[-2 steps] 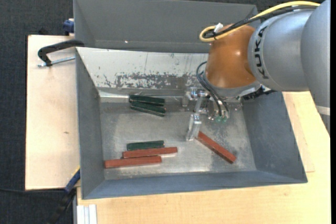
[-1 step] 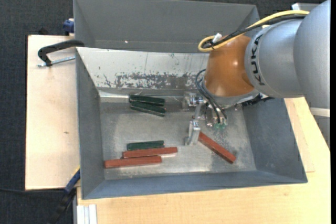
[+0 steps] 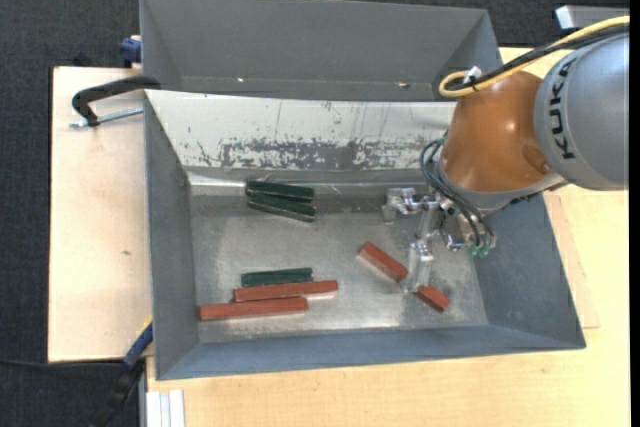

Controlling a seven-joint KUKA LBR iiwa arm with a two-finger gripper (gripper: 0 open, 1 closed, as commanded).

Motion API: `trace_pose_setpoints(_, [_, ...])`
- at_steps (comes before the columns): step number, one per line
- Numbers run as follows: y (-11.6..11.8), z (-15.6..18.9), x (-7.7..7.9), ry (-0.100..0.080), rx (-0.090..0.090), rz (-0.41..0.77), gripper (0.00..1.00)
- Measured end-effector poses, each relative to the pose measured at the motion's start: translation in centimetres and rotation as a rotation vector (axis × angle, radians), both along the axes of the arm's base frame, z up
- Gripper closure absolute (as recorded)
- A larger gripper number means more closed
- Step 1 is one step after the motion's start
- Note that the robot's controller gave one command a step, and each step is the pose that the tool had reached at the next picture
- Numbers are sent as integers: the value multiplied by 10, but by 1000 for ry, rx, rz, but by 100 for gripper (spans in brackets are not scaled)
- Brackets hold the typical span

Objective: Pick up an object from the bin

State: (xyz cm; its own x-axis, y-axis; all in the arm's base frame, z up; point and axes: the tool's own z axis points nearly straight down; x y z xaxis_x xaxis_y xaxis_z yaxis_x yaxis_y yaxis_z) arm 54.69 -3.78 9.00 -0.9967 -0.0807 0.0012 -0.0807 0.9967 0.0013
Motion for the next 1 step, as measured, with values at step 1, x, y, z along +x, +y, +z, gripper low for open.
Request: trace_pose_setpoints(1, [-7, 32, 5, -2, 0, 3, 0])
